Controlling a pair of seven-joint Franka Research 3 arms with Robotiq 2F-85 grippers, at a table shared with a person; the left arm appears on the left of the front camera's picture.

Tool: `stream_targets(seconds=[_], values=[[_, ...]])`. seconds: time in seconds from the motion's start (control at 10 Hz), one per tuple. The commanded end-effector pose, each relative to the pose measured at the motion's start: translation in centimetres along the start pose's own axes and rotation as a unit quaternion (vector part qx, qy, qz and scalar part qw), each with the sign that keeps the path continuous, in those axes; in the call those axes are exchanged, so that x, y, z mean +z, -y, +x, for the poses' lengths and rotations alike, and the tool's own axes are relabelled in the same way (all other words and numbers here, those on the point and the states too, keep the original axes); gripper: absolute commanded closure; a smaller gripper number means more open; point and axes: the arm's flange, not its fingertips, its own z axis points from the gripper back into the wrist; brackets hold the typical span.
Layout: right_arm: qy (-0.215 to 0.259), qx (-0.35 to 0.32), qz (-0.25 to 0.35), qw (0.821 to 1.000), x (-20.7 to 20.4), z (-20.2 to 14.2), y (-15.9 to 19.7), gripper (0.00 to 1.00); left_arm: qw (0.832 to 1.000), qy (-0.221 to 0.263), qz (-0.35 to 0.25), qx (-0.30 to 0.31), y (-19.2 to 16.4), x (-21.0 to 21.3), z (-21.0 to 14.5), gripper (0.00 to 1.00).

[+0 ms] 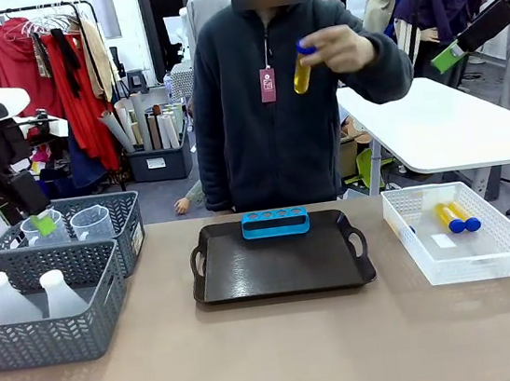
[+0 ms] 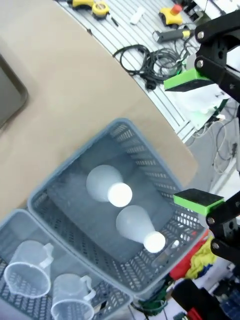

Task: Prepare the laboratory tools.
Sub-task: Pick up one Small flask and place it on the Handle tray.

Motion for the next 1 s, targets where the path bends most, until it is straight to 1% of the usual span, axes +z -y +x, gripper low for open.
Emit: stream_targets(seconds=[0.0, 0.1, 0.2, 0.4, 0.7, 0.8, 0.9], values=[[0.004, 0.003, 0.004, 1.000, 0.1, 0.1, 0.0, 0.00, 0.999, -0.011, 0.014, 0.036, -2.1, -3.1, -0.9, 0.00], [0.004, 0.003, 0.004, 1.000, 0.1, 0.1, 0.0, 0.00, 0.997, -0.020, 0.037, 0.064, -3.1, -4.2, -1.6, 0.00], [0.004, 0.003, 0.004, 1.000, 0.1, 0.1, 0.0, 0.00, 0.994, -0.018, 0.049, 0.095, -4.0, -5.4, -2.2, 0.00], [0.004, 0.003, 0.004, 1.000, 0.1, 0.1, 0.0, 0.00, 0.984, -0.026, 0.048, 0.170, -6.7, -7.2, -4.2, 0.00], [0.004, 0.003, 0.004, 1.000, 0.1, 0.1, 0.0, 0.00, 0.973, -0.017, 0.076, 0.215, -10.2, -9.0, -4.9, 0.00], [0.004, 0.003, 0.004, 1.000, 0.1, 0.1, 0.0, 0.00, 0.970, -0.022, 0.071, 0.230, -11.2, -9.5, -5.0, 0.00], [0.004, 0.003, 0.004, 1.000, 0.1, 0.1, 0.0, 0.00, 0.970, -0.018, 0.072, 0.230, -11.9, -10.2, -4.9, 0.00]])
